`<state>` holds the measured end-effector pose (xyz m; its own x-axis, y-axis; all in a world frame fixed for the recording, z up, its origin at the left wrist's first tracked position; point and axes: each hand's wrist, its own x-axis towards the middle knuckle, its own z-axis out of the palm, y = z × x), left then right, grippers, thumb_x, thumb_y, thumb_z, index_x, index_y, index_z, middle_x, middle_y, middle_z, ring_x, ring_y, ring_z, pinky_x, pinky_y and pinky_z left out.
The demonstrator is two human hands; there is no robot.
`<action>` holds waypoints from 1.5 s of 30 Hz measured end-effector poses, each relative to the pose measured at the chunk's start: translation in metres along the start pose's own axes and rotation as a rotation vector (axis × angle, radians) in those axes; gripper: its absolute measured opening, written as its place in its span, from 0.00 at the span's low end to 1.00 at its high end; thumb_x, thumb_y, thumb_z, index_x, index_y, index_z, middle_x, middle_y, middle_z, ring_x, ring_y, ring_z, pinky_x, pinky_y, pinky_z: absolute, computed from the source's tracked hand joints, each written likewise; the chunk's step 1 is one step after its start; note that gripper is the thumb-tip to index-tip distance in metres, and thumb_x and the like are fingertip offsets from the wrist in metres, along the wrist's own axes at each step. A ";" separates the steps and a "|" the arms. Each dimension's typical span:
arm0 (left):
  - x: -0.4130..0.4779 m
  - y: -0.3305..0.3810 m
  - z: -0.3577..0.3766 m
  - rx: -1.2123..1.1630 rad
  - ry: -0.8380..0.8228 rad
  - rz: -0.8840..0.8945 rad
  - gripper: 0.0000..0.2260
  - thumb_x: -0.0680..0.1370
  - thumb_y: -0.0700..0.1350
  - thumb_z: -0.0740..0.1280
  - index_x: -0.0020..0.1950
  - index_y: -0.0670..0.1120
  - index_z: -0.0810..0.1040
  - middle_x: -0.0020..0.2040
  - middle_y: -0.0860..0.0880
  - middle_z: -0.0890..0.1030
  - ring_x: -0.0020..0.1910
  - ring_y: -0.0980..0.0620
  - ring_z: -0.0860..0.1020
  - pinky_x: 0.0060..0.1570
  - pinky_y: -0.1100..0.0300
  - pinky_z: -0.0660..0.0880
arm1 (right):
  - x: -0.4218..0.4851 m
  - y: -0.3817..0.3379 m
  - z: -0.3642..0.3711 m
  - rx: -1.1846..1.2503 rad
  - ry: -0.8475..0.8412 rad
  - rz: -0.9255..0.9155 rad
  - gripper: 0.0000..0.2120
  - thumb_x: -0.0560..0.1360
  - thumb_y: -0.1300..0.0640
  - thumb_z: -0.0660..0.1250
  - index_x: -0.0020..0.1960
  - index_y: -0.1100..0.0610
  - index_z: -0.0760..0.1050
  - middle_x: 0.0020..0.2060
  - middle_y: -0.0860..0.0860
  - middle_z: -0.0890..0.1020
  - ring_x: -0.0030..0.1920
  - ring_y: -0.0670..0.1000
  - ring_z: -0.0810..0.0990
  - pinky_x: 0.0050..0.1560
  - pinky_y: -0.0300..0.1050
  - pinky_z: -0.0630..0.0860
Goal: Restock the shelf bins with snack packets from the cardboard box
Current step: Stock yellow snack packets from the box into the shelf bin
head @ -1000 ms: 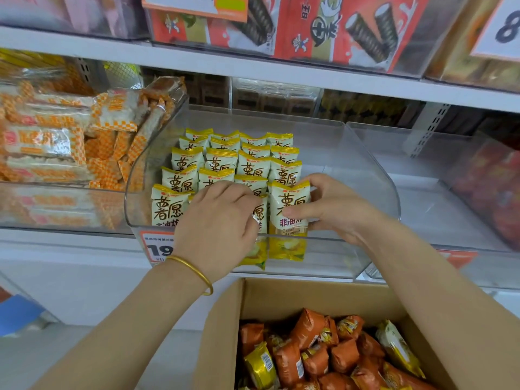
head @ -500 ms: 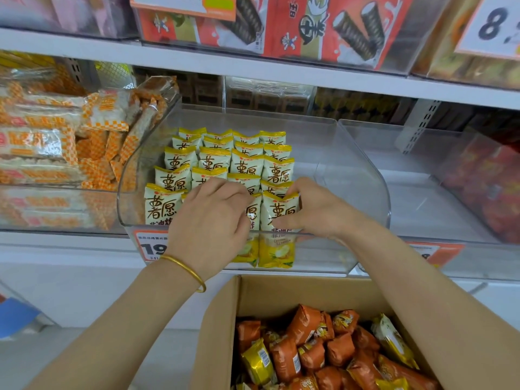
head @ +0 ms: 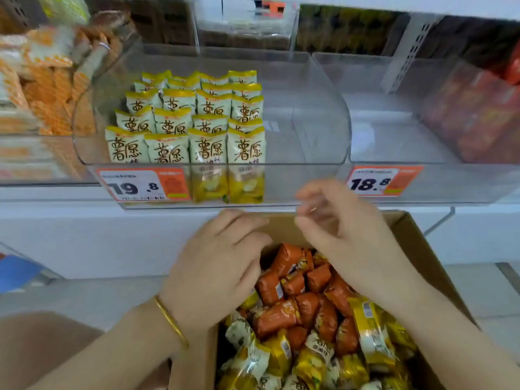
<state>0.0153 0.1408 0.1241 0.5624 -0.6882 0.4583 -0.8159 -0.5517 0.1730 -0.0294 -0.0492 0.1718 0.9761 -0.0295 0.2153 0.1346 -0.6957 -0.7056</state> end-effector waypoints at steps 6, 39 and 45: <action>-0.029 0.005 0.068 -0.008 -0.469 -0.082 0.19 0.72 0.50 0.51 0.42 0.52 0.83 0.49 0.55 0.82 0.49 0.52 0.79 0.40 0.58 0.79 | -0.070 0.125 0.065 -0.193 -0.468 0.412 0.12 0.78 0.57 0.65 0.60 0.56 0.73 0.49 0.49 0.80 0.51 0.49 0.79 0.52 0.43 0.75; -0.042 0.043 0.133 -0.033 -1.208 -0.434 0.32 0.70 0.55 0.72 0.69 0.49 0.63 0.65 0.45 0.62 0.59 0.45 0.71 0.54 0.56 0.73 | -0.091 0.151 0.078 0.436 -0.705 0.900 0.26 0.77 0.69 0.60 0.74 0.60 0.60 0.63 0.59 0.72 0.50 0.57 0.83 0.49 0.43 0.81; -0.010 0.009 0.076 -0.786 -0.745 -0.785 0.39 0.65 0.41 0.79 0.68 0.59 0.62 0.60 0.48 0.69 0.57 0.51 0.74 0.55 0.59 0.73 | -0.071 0.128 0.054 0.329 -0.413 0.713 0.27 0.73 0.66 0.71 0.69 0.58 0.68 0.44 0.59 0.82 0.35 0.52 0.85 0.39 0.46 0.83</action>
<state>0.0119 0.1067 0.0544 0.6480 -0.5457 -0.5314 0.0368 -0.6744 0.7375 -0.0726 -0.0975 0.0298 0.8216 -0.0716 -0.5655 -0.5488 -0.3674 -0.7509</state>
